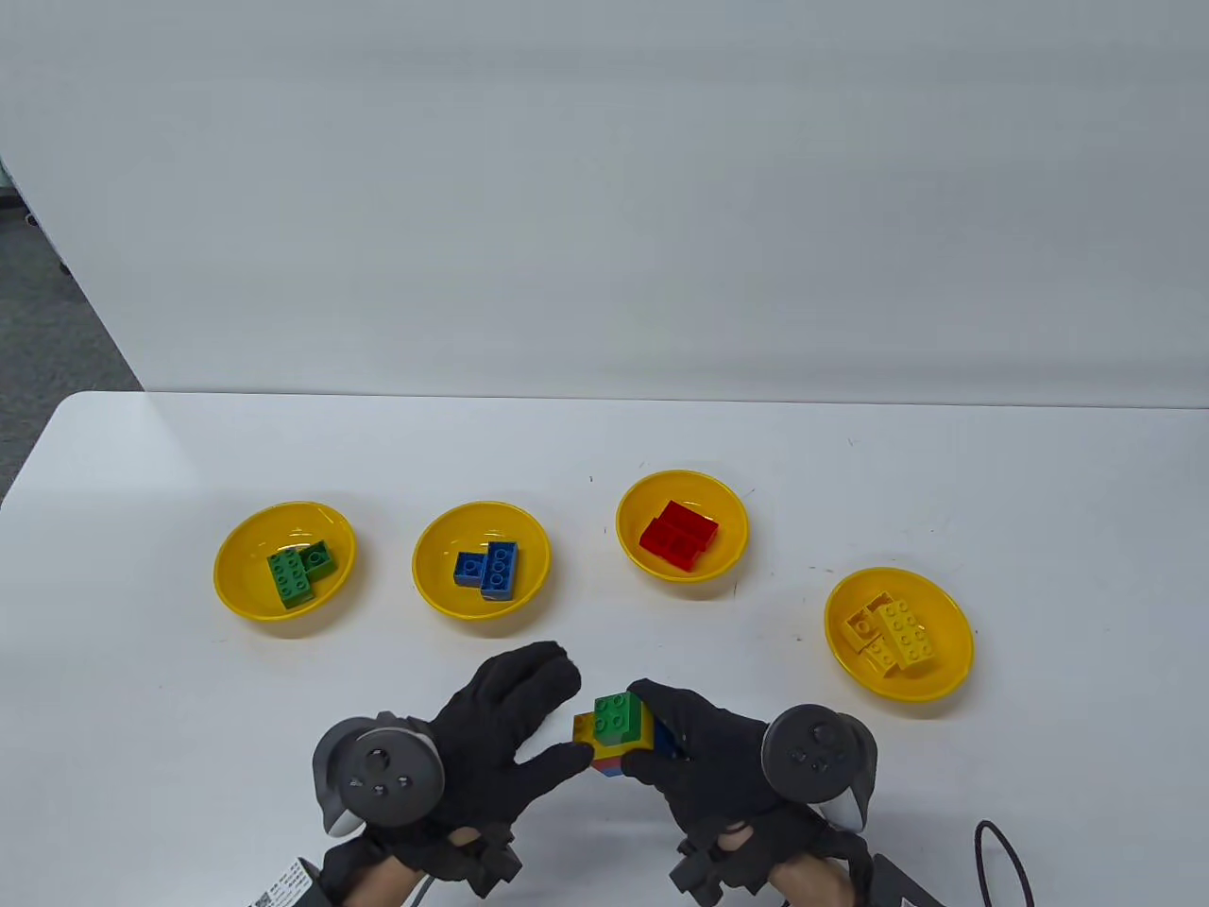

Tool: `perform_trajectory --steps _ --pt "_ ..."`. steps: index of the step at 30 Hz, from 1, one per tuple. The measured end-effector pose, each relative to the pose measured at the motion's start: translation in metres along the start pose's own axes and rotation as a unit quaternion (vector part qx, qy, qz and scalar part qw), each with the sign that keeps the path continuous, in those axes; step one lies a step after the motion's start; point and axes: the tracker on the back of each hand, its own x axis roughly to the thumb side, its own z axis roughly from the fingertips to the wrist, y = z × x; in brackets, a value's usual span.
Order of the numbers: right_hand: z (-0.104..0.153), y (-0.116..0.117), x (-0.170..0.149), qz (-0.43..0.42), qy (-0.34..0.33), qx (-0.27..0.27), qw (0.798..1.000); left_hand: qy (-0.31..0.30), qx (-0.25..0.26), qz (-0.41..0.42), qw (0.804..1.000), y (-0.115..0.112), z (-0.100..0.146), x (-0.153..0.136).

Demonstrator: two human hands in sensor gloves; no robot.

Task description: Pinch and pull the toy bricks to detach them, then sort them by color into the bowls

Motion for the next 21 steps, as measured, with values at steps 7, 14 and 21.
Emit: perform_trajectory --steps 7,14,21 --pt "0.004 -0.002 0.006 0.061 -0.02 -0.015 0.998 -0.014 -0.086 -0.014 0.996 -0.023 -0.035 0.014" --pt "0.009 0.011 0.0 0.087 -0.028 0.0 0.996 0.0 -0.079 0.059 0.995 -0.03 -0.023 -0.009" --pt "0.009 0.014 -0.001 0.048 -0.014 0.012 0.999 0.071 -0.002 0.147 0.987 0.001 -0.018 -0.033"
